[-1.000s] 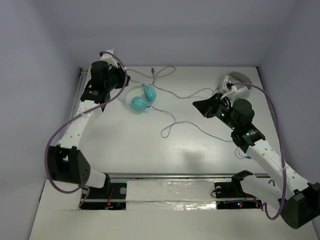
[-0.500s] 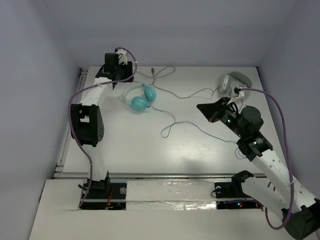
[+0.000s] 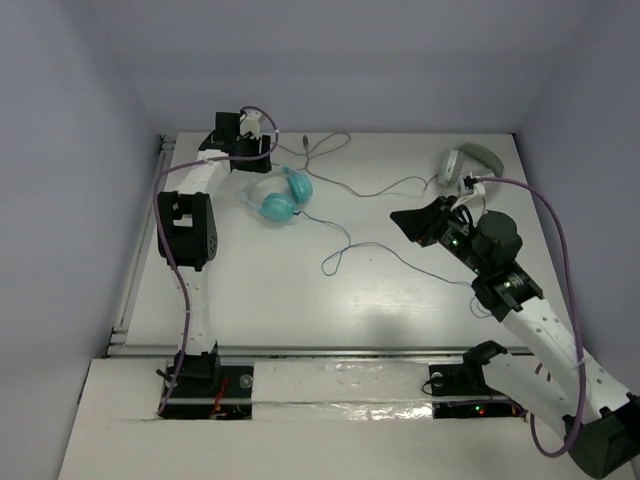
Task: Wrap the headphones
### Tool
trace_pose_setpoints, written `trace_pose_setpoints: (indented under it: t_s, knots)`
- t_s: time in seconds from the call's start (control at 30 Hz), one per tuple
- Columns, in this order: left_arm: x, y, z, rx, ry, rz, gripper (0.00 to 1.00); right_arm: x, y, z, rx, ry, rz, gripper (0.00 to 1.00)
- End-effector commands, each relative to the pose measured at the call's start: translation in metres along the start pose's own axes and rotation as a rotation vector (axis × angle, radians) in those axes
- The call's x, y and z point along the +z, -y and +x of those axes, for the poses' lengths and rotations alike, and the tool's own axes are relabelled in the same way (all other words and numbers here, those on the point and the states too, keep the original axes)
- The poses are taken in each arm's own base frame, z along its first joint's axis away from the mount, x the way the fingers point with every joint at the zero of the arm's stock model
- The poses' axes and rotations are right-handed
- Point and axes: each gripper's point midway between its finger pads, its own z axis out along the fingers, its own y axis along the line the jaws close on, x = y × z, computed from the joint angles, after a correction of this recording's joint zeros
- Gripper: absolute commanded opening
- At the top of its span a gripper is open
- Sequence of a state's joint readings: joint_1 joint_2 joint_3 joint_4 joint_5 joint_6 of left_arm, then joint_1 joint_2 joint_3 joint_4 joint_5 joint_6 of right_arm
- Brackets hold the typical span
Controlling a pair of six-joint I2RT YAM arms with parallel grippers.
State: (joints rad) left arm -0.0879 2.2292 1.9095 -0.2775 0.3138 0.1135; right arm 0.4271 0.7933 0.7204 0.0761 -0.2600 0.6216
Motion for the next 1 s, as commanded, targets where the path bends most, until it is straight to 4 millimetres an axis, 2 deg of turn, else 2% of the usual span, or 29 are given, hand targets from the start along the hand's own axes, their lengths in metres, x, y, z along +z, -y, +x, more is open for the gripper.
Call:
trace_pose_setpoints:
  t_s: [0.0, 0.13, 0.17, 0.37, 0.53, 0.67, 0.77, 0.8, 0.83, 0.9, 0.97]
  knots:
    - [0.002, 0.008, 0.001, 0.043, -0.004, 0.062, 0.57, 0.004, -0.002, 0.001, -0.009, -0.005, -0.014, 0.33]
    - [0.018, -0.003, 0.02, 0.034, -0.044, 0.02, 0.57, 0.005, 0.002, 0.005, -0.008, -0.011, -0.004, 0.33]
    - [0.02, -0.011, 0.022, 0.025, -0.045, 0.0, 0.58, 0.006, 0.002, 0.007, -0.006, -0.016, -0.009, 0.33]
    - [0.031, -0.017, 0.028, 0.015, -0.04, -0.017, 0.58, 0.009, 0.005, 0.009, -0.007, -0.028, 0.0, 0.34]
    - [0.039, -0.018, 0.051, 0.01, -0.086, -0.016, 0.56, 0.012, 0.008, 0.007, -0.01, -0.023, 0.017, 0.34]
    - [0.037, -0.019, 0.058, -0.002, -0.087, -0.027, 0.54, 0.012, 0.009, 0.007, -0.014, -0.022, 0.02, 0.34]
    - [0.033, -0.019, 0.057, -0.001, -0.079, -0.035, 0.45, 0.011, 0.01, 0.006, -0.016, -0.018, 0.026, 0.34]
    - [0.032, -0.021, 0.06, -0.012, -0.091, -0.047, 0.31, 0.011, 0.009, 0.005, -0.018, -0.015, 0.025, 0.33]
    - [0.031, -0.024, 0.059, -0.017, -0.094, -0.068, 0.24, 0.011, 0.01, 0.006, -0.017, -0.017, 0.027, 0.33]
    - [0.028, -0.024, 0.061, -0.035, -0.097, -0.081, 0.17, 0.01, 0.009, 0.006, -0.018, -0.021, 0.025, 0.33]
    - [0.024, -0.026, 0.063, -0.054, -0.108, -0.099, 0.15, 0.01, 0.009, 0.006, -0.02, -0.023, 0.024, 0.33]
